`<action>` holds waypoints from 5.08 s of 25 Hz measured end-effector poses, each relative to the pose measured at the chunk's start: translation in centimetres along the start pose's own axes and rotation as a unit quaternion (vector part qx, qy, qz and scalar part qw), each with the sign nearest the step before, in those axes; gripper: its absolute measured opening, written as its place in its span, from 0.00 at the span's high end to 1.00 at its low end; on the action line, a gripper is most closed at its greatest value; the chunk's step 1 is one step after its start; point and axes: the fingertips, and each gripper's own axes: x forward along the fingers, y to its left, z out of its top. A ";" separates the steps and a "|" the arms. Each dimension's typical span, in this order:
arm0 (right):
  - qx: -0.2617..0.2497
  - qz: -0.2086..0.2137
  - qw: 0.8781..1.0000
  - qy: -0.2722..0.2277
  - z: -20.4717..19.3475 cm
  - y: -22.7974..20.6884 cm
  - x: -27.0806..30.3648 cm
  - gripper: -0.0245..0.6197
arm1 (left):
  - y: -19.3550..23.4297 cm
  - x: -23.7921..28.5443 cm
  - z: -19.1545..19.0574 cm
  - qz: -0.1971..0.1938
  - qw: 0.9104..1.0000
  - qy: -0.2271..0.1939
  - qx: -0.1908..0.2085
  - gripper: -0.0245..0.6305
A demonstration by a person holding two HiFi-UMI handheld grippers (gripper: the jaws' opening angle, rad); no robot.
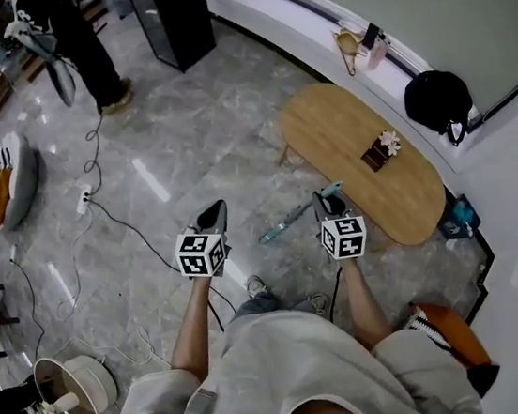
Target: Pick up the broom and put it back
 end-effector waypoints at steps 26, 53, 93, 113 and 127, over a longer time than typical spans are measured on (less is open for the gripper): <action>0.072 -0.131 0.989 -0.014 2.2 -6.9 1.8 0.83 | -3.6 13.1 7.4 -0.138 0.988 0.019 0.061 0.96; 0.229 -0.403 0.885 0.031 -12.9 -20.0 -14.7 0.83 | -25.3 26.3 -0.2 -0.373 0.904 0.139 0.158 0.96; 0.300 -0.390 0.861 0.126 -25.6 -29.0 -2.6 0.83 | -22.1 35.6 -9.8 -0.347 0.900 0.220 0.145 0.96; 0.306 -0.369 0.866 0.141 -27.9 -37.2 -0.7 0.82 | -21.5 36.4 -11.2 -0.338 0.901 0.232 0.145 0.96; 0.294 -0.359 0.875 0.140 -28.2 -38.7 0.3 0.81 | -20.9 36.5 -11.2 -0.331 0.904 0.229 0.144 0.96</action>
